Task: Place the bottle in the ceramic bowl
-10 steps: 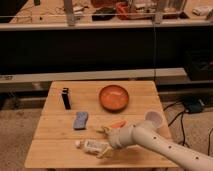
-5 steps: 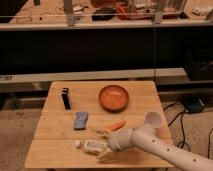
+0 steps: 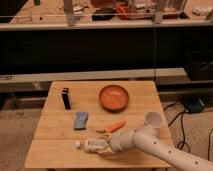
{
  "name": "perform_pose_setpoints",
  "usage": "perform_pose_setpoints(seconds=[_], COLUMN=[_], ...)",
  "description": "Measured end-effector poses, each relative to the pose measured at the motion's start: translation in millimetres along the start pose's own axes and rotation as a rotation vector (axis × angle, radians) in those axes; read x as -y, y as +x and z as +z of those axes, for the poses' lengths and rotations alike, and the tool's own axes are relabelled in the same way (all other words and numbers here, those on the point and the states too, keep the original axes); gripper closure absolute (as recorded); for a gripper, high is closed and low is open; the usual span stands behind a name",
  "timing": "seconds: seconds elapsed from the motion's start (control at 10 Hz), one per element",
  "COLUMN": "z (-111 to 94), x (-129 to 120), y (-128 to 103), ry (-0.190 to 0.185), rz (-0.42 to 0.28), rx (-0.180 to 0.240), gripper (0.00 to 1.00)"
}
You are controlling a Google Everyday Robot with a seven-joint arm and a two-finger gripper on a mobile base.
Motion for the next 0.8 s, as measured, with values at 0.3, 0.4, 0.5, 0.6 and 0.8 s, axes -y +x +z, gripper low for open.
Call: perform_pose_setpoints(seconds=[0.3,0.4,0.5,0.6,0.8], z=[-23.7,-36.2,-46.1,-58.7,-85.6], x=[-0.2,1.0,2.4,5.1,12.8], y=[-3.5,-2.0,-0.4,1.8,4.3], ry=[0.016,0.034,0.051,0.073,0.135], rz=[0.008,0.022,0.038,0.059,0.112], rx=[0.092,0.112,0.121,0.128,0.121], gripper=[1.00,1.00,1.00,1.00,1.00])
